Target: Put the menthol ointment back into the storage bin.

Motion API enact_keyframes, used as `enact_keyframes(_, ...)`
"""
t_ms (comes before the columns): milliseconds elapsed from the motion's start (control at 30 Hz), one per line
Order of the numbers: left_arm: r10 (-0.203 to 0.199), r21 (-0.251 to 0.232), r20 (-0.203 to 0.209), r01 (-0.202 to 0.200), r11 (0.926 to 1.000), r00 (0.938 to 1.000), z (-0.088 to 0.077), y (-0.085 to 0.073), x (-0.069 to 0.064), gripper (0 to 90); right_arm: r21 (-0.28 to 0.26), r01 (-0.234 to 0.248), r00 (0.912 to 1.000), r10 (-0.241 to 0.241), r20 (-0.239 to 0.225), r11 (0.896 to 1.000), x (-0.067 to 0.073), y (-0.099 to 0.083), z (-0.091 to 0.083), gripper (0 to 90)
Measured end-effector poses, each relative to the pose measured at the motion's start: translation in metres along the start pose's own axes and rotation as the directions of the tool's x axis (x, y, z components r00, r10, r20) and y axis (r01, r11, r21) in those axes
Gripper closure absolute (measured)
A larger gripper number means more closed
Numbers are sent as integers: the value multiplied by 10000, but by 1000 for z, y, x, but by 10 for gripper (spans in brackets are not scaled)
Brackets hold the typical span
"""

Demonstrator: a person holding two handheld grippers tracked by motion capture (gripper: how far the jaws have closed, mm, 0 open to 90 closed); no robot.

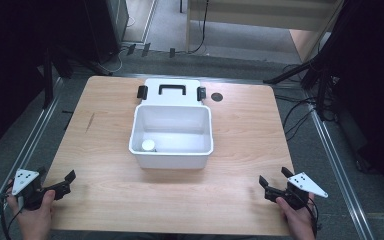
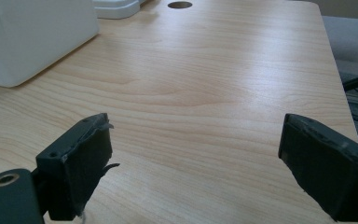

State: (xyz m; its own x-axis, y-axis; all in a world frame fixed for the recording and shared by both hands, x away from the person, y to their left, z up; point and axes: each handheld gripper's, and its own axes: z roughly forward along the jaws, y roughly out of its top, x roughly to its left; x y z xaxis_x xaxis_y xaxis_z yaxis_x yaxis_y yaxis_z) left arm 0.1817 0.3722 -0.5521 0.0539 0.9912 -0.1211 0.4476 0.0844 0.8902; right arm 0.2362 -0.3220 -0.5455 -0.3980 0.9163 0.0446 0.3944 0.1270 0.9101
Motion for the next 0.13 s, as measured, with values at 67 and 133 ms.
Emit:
enact_keyframes(67, 257, 29, -66, -257, 9997, 9996, 1, 0, -2, 0, 6, -4, 10000, 4, 11, 10000, 0, 0, 0, 98)
enact_keyframes(133, 389, 42, -127, -388, 9992, 9992, 1, 0, -4, 0, 14, -13, 10000, 13, 14, 10000, 0, 0, 0, 97)
